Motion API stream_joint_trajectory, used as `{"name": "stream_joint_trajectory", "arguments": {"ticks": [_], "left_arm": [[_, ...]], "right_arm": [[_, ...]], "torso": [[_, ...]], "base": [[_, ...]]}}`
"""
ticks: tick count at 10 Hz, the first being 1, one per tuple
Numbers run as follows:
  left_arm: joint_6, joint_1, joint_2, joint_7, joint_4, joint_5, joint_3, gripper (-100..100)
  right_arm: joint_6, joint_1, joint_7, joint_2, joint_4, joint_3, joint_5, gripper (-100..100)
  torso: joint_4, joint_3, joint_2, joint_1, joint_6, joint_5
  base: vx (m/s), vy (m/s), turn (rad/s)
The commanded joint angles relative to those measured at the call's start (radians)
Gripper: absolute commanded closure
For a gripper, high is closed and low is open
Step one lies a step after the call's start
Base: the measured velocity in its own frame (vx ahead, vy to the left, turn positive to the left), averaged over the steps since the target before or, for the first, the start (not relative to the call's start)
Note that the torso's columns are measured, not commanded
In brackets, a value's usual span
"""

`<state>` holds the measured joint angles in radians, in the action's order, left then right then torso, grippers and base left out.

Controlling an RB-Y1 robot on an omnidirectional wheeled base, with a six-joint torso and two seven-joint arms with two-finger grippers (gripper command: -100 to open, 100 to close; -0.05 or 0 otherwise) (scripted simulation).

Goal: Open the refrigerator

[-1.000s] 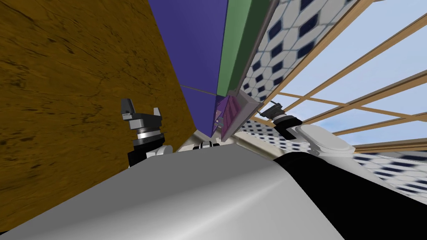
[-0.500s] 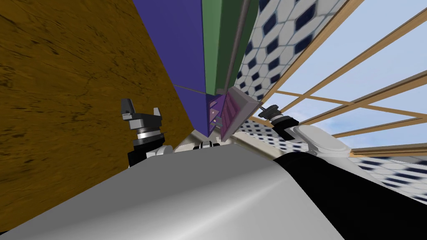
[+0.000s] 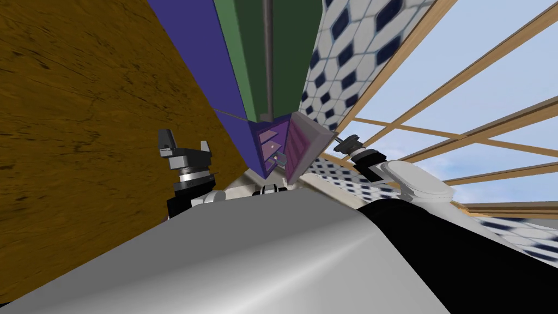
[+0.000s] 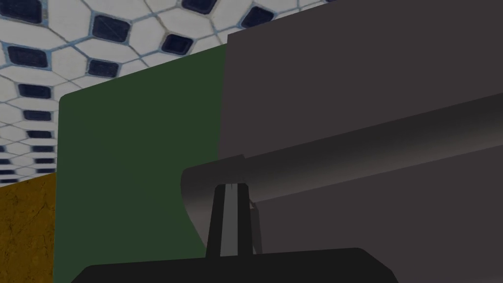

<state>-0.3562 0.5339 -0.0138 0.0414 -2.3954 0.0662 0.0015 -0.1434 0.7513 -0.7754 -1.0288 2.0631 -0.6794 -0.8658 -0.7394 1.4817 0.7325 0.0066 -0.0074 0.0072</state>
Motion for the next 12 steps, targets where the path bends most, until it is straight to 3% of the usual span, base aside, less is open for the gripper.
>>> {"name": "stream_joint_trajectory", "arguments": {"ticks": [1, 2, 3, 8, 10, 11, 12], "left_arm": [[0.000, 0.000, 0.000, 0.000, 0.000, 0.000, 0.000, 0], [0.000, 0.000, 0.000, 0.000, 0.000, 0.000, 0.000, 0], [0.000, 0.000, 0.000, 0.000, 0.000, 0.000, 0.000, 0], [0.000, 0.000, -0.001, 0.000, 0.000, 0.000, -0.001, 0], [0.000, 0.000, -0.001, 0.000, 0.000, 0.000, -0.001, 0], [0.000, 0.000, -0.001, 0.000, 0.000, 0.000, -0.001, 0], [0.000, 0.000, -0.001, 0.000, 0.000, 0.000, 0.000, 0]], "right_arm": [[-0.023, -0.025, -0.008, 0.001, 0.033, 0.004, 0.001, 100], [-0.019, -0.013, -0.006, 0.006, 0.030, -0.003, 0.001, 100], [-0.009, -0.003, -0.034, 0.006, 0.047, -0.005, -0.027, -100], [0.028, 0.027, -0.114, 0.008, 0.085, -0.007, -0.107, -100], [0.025, 0.025, -0.105, 0.008, 0.082, -0.007, -0.098, -100], [0.023, 0.025, -0.104, 0.008, 0.083, -0.006, -0.097, 100], [0.013, 0.018, -0.105, 0.004, 0.099, 0.000, -0.095, 100]], "torso": [[0.001, -0.003, 0.002, 0.000, 0.003, -0.002], [0.002, -0.004, 0.003, -0.003, 0.006, -0.005], [0.002, -0.004, 0.003, 0.004, 0.007, -0.004], [0.002, -0.006, 0.005, -0.007, 0.007, -0.008], [0.001, -0.007, 0.007, -0.009, 0.007, -0.008], [0.001, -0.006, 0.007, -0.010, 0.008, -0.008], [0.001, -0.006, 0.006, -0.009, 0.008, -0.008]], "base": [[-0.055, -0.351, 0.088], [-0.020, -0.163, 0.027], [0.023, -0.009, -0.015], [0.051, 0.051, -0.012], [0.013, 0.018, -0.001], [0.000, 0.006, 0.003], [-0.071, -0.144, 0.087]]}}
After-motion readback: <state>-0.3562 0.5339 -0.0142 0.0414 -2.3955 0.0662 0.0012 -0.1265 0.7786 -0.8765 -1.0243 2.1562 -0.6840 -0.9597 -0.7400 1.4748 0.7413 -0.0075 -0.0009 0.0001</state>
